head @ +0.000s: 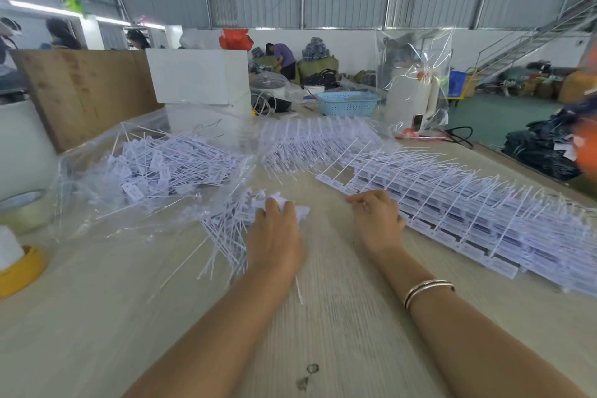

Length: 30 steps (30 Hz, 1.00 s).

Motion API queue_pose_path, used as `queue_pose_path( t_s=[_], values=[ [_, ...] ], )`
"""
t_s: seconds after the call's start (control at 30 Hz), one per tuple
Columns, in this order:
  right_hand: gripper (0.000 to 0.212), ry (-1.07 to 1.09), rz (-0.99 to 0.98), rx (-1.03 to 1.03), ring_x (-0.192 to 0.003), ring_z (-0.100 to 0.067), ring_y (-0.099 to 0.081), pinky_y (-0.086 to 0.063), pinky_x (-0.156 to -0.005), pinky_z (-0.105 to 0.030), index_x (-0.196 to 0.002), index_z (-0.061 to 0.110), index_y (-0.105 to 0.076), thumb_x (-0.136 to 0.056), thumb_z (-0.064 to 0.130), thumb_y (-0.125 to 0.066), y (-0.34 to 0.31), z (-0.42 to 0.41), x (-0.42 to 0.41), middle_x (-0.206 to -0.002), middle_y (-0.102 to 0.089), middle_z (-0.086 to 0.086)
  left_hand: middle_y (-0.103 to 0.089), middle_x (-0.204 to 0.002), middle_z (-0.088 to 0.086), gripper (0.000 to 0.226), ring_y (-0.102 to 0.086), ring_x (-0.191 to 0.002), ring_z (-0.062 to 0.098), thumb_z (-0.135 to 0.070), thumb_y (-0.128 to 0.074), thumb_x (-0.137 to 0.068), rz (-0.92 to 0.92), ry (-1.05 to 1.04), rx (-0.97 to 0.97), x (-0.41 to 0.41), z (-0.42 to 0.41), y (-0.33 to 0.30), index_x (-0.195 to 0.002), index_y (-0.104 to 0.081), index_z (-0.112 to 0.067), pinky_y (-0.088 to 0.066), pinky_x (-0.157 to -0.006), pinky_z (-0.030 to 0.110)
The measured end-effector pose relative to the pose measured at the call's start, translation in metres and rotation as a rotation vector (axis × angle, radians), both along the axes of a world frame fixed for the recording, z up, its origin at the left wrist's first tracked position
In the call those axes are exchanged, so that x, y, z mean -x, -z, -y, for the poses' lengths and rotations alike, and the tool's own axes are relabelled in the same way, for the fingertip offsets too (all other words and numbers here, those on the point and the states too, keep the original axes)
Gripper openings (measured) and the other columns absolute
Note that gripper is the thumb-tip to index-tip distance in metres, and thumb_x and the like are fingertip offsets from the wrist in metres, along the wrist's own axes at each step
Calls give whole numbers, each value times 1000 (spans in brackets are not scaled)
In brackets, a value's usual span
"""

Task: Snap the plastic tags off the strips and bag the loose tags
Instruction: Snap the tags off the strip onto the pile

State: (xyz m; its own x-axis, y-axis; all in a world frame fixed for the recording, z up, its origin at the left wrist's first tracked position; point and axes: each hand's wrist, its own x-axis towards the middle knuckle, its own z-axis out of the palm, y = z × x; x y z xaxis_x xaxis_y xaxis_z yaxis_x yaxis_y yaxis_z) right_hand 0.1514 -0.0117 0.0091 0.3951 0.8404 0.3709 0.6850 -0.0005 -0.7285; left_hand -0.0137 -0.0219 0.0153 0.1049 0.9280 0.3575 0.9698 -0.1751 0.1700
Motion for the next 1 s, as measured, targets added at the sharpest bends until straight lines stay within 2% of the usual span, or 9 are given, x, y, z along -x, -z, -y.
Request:
queue_pose_path(
  t_s=[0.13,0.23,0.37,0.47,0.53,0.6,0.8,0.87,1.0],
  values=[
    [40,24,355,271,-142,-24,-13,-9,-113,-45,-132,30,-49,-93,25,-46,2,-2,-2,-152,-23,-2,-40,-129,10,40,-46,-113,26,-16,-49,-93,-22,-158,82,21,-5,-2,-131,-37,-12,-43,-84,34],
    [56,45,513,418,-146,-27,-1,-2,-115,-48,-146,27,-26,-92,34,-40,1,-4,-6,-158,-8,-8,-47,-128,8,38,-42,-120,26,-22,-49,-92,-119,-192,65,28,-4,-4,-128,-40,-13,-38,-93,36],
    [58,78,601,503,-144,-29,-10,-6,-114,-52,-147,21,-22,-94,41,-33,0,-1,-12,-154,-22,-9,-52,-123,5,40,-39,-121,26,-39,-47,-90,-151,-158,-20,25,0,-9,-122,-45,-16,-34,-95,38],
    [49,106,721,425,-135,-28,-28,-14,-111,-49,-141,19,-31,-93,29,-38,-3,2,-6,-143,-37,-8,-56,-113,0,27,-45,-114,22,-35,-46,-91,-76,26,-174,22,2,-12,-112,-50,-19,-37,-91,34],
    [48,91,783,382,-129,-26,-39,-17,-110,-48,-139,20,-33,-91,18,-40,-5,4,-2,-137,-43,-5,-58,-99,-4,11,-52,-95,16,-28,-47,-91,141,199,-168,17,4,-11,-98,-53,-22,-43,-79,30],
    [47,62,828,321,-123,-23,-47,-21,-106,-44,-135,22,-36,-90,13,-40,-6,7,4,-133,-47,-3,-61,-85,-3,10,-56,-77,15,-24,-49,-93,405,285,20,9,5,-7,-87,-56,-20,-46,-69,32],
    [41,-85,706,98,-106,-29,-59,-43,-83,-36,-130,22,-45,-91,11,-46,-22,24,33,-124,-52,-5,-70,-87,6,23,-67,-74,18,-27,-41,-100,1164,253,533,-5,0,-15,-99,-60,-14,-55,-72,31],
    [39,-161,647,83,-105,-31,-60,-45,-78,-37,-129,21,-46,-92,12,-46,-25,29,43,-121,-50,-6,-72,-90,9,23,-70,-81,19,-31,-40,-101,1291,260,604,-5,0,-19,-96,-59,-19,-56,-81,34],
    [34,-214,609,52,-104,-30,-59,-44,-74,-37,-128,18,-47,-94,14,-44,-30,38,49,-117,-47,-6,-73,-88,6,25,-70,-72,13,-26,-45,-99,1344,235,630,-10,0,-25,-100,-65,-11,-51,-52,19]
  ],
)
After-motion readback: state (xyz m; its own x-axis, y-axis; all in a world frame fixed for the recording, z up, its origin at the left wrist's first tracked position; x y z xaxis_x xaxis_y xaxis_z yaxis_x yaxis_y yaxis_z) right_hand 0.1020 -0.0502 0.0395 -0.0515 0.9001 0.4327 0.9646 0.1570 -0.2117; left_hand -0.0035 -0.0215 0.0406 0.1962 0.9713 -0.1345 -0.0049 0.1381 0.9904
